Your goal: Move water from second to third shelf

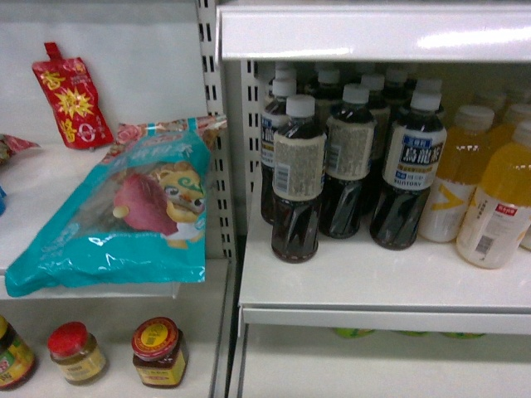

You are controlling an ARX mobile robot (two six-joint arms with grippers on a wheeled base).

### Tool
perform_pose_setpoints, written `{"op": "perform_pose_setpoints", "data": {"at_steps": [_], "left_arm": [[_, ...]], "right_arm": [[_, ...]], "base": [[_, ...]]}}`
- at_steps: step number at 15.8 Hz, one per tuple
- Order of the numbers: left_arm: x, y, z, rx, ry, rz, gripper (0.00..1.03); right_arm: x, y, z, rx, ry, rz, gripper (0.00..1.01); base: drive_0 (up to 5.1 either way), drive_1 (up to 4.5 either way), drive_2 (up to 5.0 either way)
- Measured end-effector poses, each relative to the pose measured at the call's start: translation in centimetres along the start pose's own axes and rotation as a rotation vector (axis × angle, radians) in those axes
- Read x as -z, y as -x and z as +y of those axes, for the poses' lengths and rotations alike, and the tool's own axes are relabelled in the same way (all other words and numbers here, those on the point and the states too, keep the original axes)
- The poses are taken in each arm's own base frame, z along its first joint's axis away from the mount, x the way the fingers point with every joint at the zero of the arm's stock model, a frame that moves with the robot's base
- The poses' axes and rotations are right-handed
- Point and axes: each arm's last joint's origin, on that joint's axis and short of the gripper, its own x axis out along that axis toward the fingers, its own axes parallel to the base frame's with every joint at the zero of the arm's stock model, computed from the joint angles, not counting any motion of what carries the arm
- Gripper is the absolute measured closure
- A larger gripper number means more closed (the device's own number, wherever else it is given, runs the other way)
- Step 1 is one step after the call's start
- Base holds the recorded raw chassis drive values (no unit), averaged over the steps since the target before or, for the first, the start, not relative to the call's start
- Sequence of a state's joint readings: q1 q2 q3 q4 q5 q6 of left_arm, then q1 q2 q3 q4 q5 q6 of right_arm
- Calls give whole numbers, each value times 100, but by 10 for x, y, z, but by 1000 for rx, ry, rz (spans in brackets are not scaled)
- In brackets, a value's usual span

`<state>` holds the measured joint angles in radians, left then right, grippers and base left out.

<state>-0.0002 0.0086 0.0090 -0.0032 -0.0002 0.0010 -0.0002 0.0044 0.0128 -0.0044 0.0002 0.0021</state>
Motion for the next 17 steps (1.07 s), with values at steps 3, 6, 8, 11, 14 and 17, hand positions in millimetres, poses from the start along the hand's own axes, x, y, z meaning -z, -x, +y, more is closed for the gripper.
{"op": "perform_pose_setpoints", "data": {"at_steps": [3, 6, 8, 11, 14, 17], "left_arm": [[0, 0, 0, 0, 0, 0, 5], [0, 0, 0, 0, 0, 2, 5], [0, 0, 0, 0, 0, 2, 5], [0, 0, 0, 0, 0, 2, 5], [0, 0, 0, 0, 0, 2, 5], [0, 0, 0, 0, 0, 2, 5]], "right_arm": [[0, 0, 0, 0, 2, 0, 3], [0, 0, 0, 0, 3, 2, 3], [0, 0, 0, 0, 3, 1, 3], [0, 0, 0, 0, 3, 1, 3], [0, 0, 0, 0, 3, 1, 3], [0, 0, 0, 0, 3, 1, 3]], "base": [[0, 0, 0], [0, 0, 0], [0, 0, 0], [0, 0, 0], [0, 0, 0], [0, 0, 0]]}}
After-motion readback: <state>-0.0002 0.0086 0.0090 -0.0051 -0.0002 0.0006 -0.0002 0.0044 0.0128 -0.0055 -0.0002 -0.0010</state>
